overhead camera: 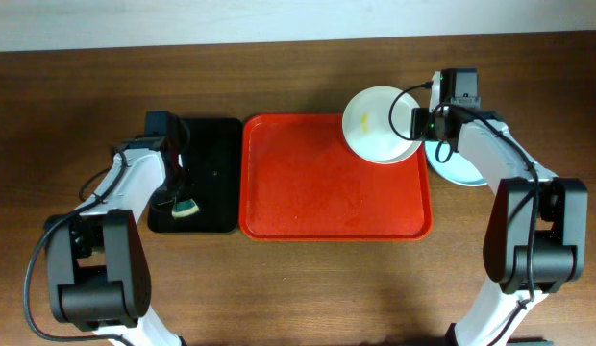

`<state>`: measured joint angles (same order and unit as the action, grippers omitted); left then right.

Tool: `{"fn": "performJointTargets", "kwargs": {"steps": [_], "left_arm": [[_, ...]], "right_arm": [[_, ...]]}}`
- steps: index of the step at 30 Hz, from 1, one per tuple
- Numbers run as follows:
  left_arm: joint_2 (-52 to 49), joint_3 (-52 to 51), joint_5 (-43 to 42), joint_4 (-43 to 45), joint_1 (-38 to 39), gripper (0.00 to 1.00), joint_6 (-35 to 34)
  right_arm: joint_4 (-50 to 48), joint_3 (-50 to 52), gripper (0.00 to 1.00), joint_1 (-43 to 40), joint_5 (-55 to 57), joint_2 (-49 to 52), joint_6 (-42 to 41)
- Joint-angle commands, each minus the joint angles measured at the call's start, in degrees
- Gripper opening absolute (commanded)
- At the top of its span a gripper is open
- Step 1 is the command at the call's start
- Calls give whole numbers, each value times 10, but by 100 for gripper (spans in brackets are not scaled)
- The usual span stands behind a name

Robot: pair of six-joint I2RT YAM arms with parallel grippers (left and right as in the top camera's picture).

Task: Clean dirty plates on tray and stack at the side
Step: 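Grasp the rim of the stained white plate with the right gripper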

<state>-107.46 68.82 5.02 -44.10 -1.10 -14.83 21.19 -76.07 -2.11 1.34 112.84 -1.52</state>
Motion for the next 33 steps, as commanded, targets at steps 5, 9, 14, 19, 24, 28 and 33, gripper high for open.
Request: {"fn": "performJointTargets", "kwargs": {"steps": [5,9,14,19,24,28,33], "left_arm": [[16,-5,8,2,-1,0,-8],[16,-5,8,2,-1,0,-8],[16,-5,8,4,-1,0,-8],[16,-5,8,4,-1,1,-8],[16,-5,8,4,-1,1,-8],[16,-5,8,4,-1,1,-8],[16,-5,8,4,-1,1,-8]], "right_arm": [[-27,21,52,0,8,11,-2],[-37,21,42,0,6,11,-2],[-52,23,38,0,6,16,-2],[-68,23,35,0,5,30,-3],[-68,23,19,0,-11,30,-4],[-67,23,16,0,-11,30,-4],[-67,27,4,0,-13,30,-4]]}}
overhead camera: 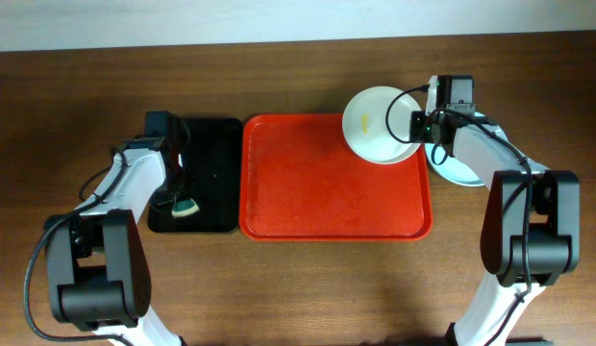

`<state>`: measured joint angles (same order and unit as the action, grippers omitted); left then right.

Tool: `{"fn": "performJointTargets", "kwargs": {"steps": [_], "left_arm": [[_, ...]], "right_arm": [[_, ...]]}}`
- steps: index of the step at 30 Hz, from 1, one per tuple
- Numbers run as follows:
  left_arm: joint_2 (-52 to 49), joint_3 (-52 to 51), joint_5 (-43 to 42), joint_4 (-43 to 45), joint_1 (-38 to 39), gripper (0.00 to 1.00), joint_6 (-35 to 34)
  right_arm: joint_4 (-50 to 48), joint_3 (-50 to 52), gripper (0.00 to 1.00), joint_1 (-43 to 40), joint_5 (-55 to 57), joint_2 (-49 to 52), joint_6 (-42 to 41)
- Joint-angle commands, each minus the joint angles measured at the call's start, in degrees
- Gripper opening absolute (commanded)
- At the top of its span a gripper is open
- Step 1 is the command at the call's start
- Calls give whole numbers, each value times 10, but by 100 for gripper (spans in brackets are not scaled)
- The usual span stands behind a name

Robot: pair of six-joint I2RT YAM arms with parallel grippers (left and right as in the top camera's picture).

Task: Clean dirty plates on tray and stack at the side
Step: 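Grasp the rim of the stained white plate with the right gripper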

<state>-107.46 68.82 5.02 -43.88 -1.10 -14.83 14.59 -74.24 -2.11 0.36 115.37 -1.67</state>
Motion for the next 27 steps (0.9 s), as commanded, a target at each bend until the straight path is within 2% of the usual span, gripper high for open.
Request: {"fn": "performJointTargets", "kwargs": {"steps": [1,6,11,17,19,23,27], "left_arm": [[16,-5,8,2,-1,1,-8],[16,-5,8,2,-1,1,-8],[16,-5,8,2,-1,1,-8],[16,-5,8,2,-1,1,-8],[16,-5,8,2,-1,1,-8],[16,-5,8,2,-1,0,-8],[16,-5,8,2,-1,1,-8]], "right_arm": [[-1,10,4,0,-3,5,-3],[-5,8,4,0,-5,2,-3],[14,-16,4,0,-89,-48,-3],[114,-20,4,0,-97,-145,-5],[156,-20,4,3,-130,-174,-5],[223,-20,4,22,-221,-203,-7],[283,-19,4,57,-235,-203,-33]]}}
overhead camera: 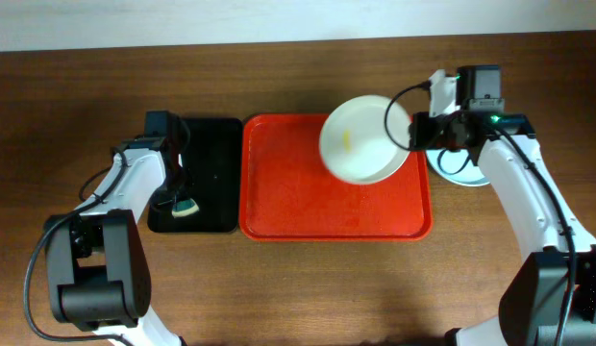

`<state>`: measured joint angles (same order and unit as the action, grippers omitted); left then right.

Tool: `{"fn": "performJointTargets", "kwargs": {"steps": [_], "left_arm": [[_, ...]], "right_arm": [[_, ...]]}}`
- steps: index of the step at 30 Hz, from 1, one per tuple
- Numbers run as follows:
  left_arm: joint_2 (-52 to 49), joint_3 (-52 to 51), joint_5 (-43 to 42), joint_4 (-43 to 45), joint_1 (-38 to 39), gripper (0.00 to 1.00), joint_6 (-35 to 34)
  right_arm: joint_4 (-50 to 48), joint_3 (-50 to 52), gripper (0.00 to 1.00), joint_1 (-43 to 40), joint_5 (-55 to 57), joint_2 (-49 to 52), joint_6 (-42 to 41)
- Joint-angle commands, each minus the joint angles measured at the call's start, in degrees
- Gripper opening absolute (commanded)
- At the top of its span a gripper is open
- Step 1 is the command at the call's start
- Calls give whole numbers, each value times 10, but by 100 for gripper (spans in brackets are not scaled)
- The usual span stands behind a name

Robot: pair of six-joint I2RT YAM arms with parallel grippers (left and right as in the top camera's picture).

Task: Clean dirty plates on tray and stack at the side
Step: 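Grasp the rim of the stained white plate with the right gripper, then drag the stained white plate to the red tray center with the right gripper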

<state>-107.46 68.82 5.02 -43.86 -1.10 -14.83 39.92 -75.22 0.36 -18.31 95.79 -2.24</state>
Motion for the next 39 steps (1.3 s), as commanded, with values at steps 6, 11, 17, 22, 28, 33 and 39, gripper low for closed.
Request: {"fn": "performJointTargets", "kwargs": {"steps": [6,11,17,22,28,33,39], "left_arm": [[16,-5,8,1,-1,1,-8],[16,-5,8,1,-1,1,-8],[16,-5,8,1,-1,1,-8],[16,-5,8,1,-1,1,-8],[16,-5,8,1,-1,1,-8],[16,-5,8,0,-1,1,-8],[16,-5,8,-1,-1,1,-8]], "right_arm": [[58,-9,4,104,-28,13,-83],[57,-7,4,142,26,47,-132],[45,-7,4,152,31,106,-162],[31,-7,4,154,27,154,-163],[27,-11,40,153,29,157,-163],[38,-12,46,153,64,158,-163],[41,-13,46,153,-10,158,-150]]}}
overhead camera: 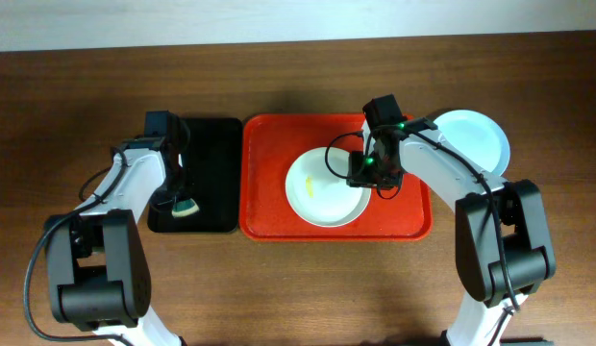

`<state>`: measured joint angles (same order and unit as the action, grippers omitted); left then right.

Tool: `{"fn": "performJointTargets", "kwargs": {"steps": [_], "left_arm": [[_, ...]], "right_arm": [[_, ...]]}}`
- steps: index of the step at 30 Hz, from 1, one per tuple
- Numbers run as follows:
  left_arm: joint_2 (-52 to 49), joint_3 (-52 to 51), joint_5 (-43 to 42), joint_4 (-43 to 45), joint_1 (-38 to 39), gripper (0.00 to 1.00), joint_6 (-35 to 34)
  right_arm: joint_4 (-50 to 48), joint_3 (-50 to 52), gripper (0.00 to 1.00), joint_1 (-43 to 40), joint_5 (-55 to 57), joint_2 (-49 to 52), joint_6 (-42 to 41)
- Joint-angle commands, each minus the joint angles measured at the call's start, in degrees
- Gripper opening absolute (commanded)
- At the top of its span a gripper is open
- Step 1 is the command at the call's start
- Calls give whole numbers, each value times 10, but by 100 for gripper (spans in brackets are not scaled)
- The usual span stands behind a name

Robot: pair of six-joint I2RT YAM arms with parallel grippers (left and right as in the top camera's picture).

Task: Clean dirty plates on tray and stack at the side
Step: 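Drag the stained white plate to the red tray center with the right gripper, then hold the stained white plate's rim steady with the right gripper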

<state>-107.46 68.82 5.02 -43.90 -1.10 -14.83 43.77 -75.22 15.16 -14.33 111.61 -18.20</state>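
Note:
A white plate (322, 192) with a small yellow smear (310, 187) lies in the middle of the red tray (279, 144). My right gripper (366, 173) is shut on this plate's right rim. A second, clean-looking white plate (476, 139) rests on the table just right of the tray. At the left, my left gripper (179, 199) is down on the black mat (216, 154), shut on a green and white sponge (187, 208). The fingertips of both grippers are partly hidden by the arms.
The wooden table (298, 288) surrounds tray and mat. The black mat lies flush against the tray's left edge. Both arm bases stand at the front corners, left and right.
My right gripper has carried the smeared plate from above the tray's right part down and left to the tray's middle. The plate beside the tray is now uncovered. The left arm has not moved.
The smeared plate first sat over the tray's far right corner with my right gripper at its right rim, overlapping the other plate. It was then held further left over the tray. Now it lies in the tray's middle. The left gripper stayed on the sponge throughout.

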Motion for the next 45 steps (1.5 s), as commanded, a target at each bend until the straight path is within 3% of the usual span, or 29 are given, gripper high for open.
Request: {"fn": "performJointTargets", "kwargs": {"steps": [1,5,9,10,11,12,15,16,17,18,32,39,45], "left_arm": [[16,-5,8,-1,-1,1,-8],[16,-5,8,-1,-1,1,-8],[16,-5,8,-1,-1,1,-8],[16,-5,8,-1,-1,1,-8],[16,-5,8,-1,-1,2,-8],[16,-5,8,0,-1,2,-8],[16,-5,8,0,-1,2,-8],[16,-5,8,0,-1,2,-8],[16,-5,8,0,-1,2,-8],[16,-5,8,-1,-1,2,-8],[16,-5,8,-1,-1,2,-8],[16,-5,8,-1,-1,2,-8],[16,-5,8,-1,-1,2,-8]], "right_arm": [[5,-19,46,4,-75,-1,19],[56,-64,46,-9,-97,-17,19],[127,-97,47,-17,-10,-24,19],[140,-97,60,-17,19,-24,19],[146,-95,93,-17,40,-24,19],[147,-93,99,-17,57,-24,19],[150,-85,100,-17,70,-24,19],[155,-84,79,-17,74,-24,18],[157,-82,52,-17,75,-24,18],[156,-75,43,-17,75,-24,18],[22,25,31,-1,75,-23,16],[-27,56,8,-1,73,-23,11],[-59,56,4,0,-30,-23,-20]]}}
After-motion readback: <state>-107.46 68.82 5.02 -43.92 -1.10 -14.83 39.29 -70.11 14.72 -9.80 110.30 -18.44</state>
